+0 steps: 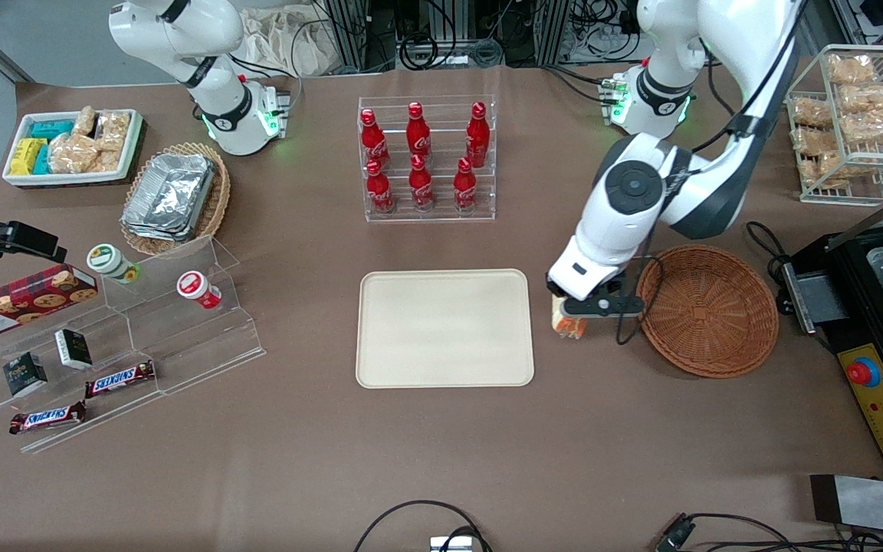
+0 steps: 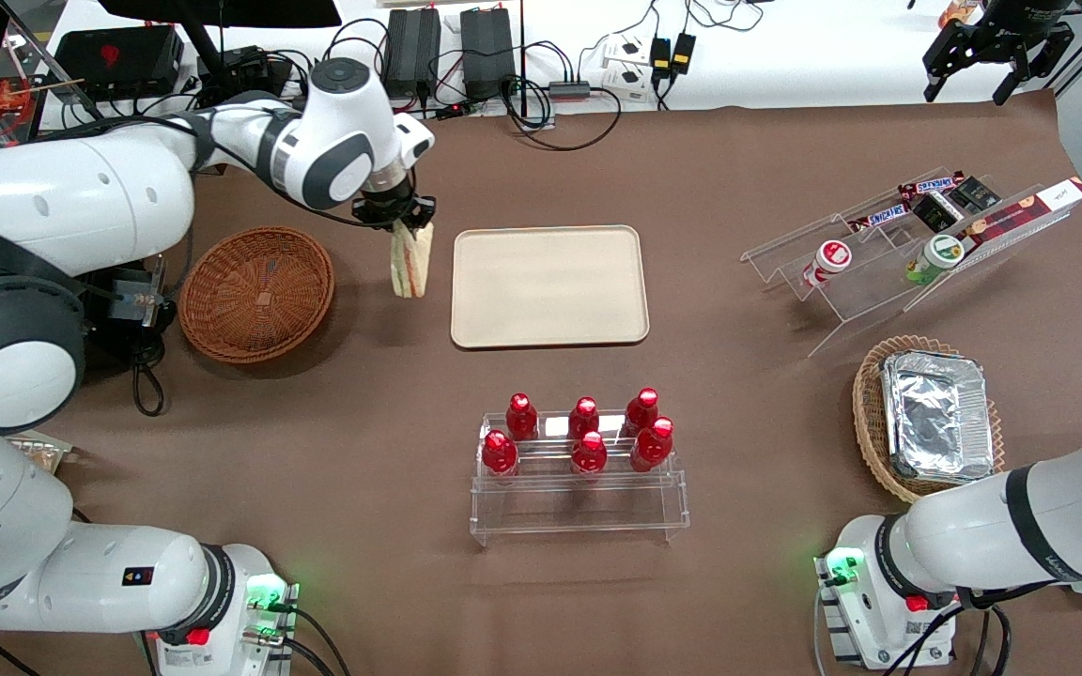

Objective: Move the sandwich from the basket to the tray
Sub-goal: 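Lift the sandwich with the left gripper and carry it over the beige tray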

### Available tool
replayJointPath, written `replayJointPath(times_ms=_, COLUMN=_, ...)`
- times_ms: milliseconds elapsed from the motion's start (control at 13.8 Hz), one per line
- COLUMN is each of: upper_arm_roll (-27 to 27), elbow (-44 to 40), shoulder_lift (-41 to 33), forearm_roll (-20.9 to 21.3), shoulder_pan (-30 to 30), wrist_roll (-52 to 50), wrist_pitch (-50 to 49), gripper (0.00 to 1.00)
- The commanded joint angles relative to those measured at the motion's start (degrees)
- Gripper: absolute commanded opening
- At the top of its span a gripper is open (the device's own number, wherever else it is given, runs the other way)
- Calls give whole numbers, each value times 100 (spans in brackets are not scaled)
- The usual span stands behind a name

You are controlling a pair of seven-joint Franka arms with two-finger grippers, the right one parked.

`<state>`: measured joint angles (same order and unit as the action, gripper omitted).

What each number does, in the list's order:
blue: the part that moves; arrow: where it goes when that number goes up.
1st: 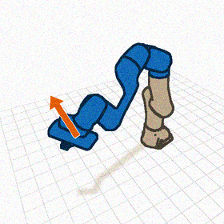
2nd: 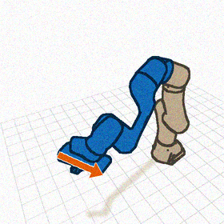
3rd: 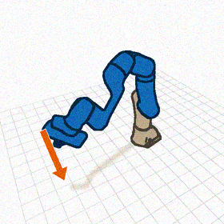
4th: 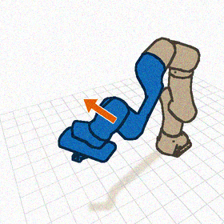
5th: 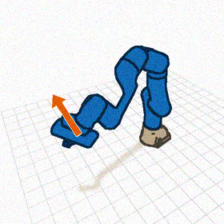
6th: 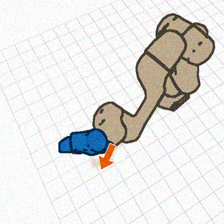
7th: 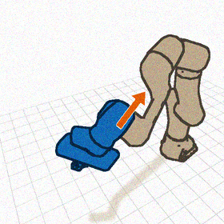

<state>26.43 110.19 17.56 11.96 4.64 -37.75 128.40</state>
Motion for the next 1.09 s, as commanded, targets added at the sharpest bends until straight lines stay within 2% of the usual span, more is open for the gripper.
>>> replayJointPath(times_ms=0, upper_arm_roll=-15, elbow=-542, shoulder_lift=502, forearm_roll=359, shoulder_pan=300, wrist_roll=-530, wrist_pitch=-201, gripper=25)
replayJointPath(times_ms=434, upper_arm_roll=-23, elbow=-1069, shoulder_lift=1100, forearm_roll=465, shoulder_pan=696, wrist_roll=-839, wrist_pitch=-201, gripper=25)
replayJointPath(times_ms=796, upper_arm_roll=-32, elbow=-1508, shoulder_lift=1741, forearm_roll=1000, shoulder_pan=994, wrist_roll=-1242, wrist_pitch=-192, gripper=26)
replayJointPath(times_ms=1014, upper_arm_roll=-32, elbow=-1738, shoulder_lift=2049, forearm_roll=1168, shoulder_pan=1083, wrist_roll=-1384, wrist_pitch=-192, gripper=26)
